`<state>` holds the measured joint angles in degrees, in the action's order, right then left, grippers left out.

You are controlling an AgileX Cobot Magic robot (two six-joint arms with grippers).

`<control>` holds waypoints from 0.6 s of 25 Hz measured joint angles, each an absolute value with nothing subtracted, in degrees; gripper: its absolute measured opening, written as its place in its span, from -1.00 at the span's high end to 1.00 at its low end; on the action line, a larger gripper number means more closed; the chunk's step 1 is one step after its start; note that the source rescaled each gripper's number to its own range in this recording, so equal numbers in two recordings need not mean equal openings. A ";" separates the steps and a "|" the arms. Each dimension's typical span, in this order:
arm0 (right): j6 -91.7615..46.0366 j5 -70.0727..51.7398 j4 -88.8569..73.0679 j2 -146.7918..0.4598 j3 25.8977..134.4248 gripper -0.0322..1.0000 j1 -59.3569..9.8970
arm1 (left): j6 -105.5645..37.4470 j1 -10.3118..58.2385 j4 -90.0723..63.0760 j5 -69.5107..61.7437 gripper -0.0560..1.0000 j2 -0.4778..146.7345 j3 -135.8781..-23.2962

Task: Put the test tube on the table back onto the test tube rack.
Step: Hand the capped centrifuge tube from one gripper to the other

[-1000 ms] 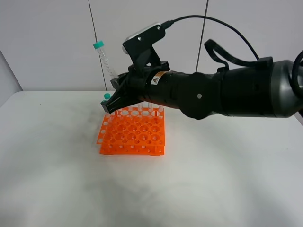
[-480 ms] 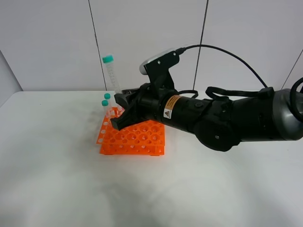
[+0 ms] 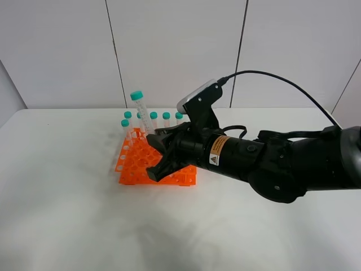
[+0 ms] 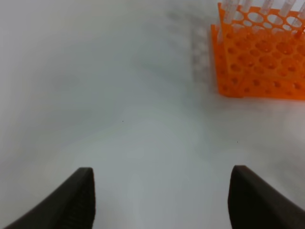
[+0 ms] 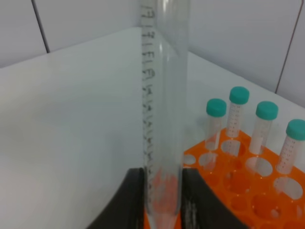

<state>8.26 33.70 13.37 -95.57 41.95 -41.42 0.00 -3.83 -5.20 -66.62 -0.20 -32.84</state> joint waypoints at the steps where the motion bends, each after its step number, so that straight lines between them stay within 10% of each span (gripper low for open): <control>1: 8.26 33.81 13.37 -95.12 41.50 0.92 -41.42 | 0.00 -3.83 -5.20 -66.62 -1.00 -0.20 -32.84; 15: 7.35 31.72 13.43 -90.77 39.73 0.92 -41.42 | 0.00 -3.83 -5.20 -66.62 -1.00 -0.20 -32.84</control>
<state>7.35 31.72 13.43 -90.77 39.73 -41.42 0.00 -3.83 -5.20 -66.62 -0.20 -32.84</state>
